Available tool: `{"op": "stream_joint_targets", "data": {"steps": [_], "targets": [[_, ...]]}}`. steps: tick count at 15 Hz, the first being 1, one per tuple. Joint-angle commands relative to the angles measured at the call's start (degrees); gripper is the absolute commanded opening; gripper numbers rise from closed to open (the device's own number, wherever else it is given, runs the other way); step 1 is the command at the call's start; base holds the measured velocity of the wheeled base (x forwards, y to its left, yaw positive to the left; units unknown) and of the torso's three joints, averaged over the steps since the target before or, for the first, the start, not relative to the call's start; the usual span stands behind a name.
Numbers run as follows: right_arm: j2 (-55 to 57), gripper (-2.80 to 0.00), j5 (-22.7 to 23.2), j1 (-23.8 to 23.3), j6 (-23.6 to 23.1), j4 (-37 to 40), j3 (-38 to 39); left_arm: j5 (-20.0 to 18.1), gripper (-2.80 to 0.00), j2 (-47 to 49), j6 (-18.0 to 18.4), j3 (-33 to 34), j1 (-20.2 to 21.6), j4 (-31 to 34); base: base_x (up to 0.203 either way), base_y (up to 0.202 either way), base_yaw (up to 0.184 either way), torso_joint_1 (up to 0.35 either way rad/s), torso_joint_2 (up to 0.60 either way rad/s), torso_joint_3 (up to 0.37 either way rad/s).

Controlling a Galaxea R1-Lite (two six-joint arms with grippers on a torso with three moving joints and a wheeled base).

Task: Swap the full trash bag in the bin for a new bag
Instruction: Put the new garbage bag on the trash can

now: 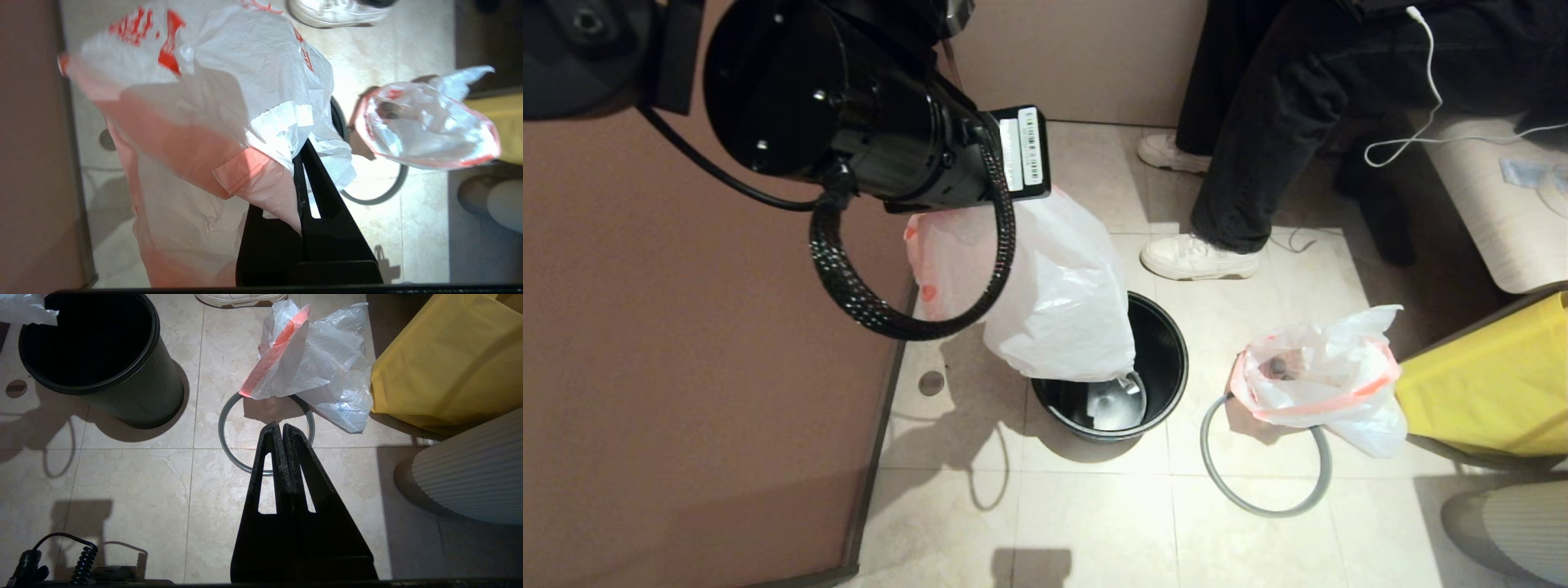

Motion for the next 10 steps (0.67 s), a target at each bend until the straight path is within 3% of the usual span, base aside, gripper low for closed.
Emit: {"op": "stream_joint_targets", "data": {"steps": [1,4,6,8,10], "targets": [[0.04,-2.8,-0.02,-0.01,0.0,-0.05,0.0,0.22,-2.8,1.41,0.8,-0.25,-2.7,-0.66,0.0,0.0,0.0,0.0,0.0,0.0],[0.09,-2.8,-0.02,-0.05,0.0,-0.05,0.0,-0.28,-2.8,-2.41,0.81,-0.25,-5.7,-0.13,0.0,0.0,0.0,0.0,0.0,0.0],[0.09,-2.8,-0.02,-0.04,0.0,-0.05,0.0,-0.44,-2.8,-4.2,-1.01,-0.25,-6.79,3.74,0.0,0.0,0.0,0.0,0.0,0.0],[0.09,-2.8,-0.02,0.04,0.0,-0.05,0.0,-0.48,-2.8,-4.59,-3.77,-0.25,-6.06,6.41,0.0,0.0,0.0,0.0,0.0,0.0],[0.09,-2.8,-0.02,-0.05,0.0,-0.05,0.0,-1.84,-2.8,-3.66,-5.95,0.37,-2.38,6.96,0.0,0.0,0.0,0.0,0.0,0.0]]}}
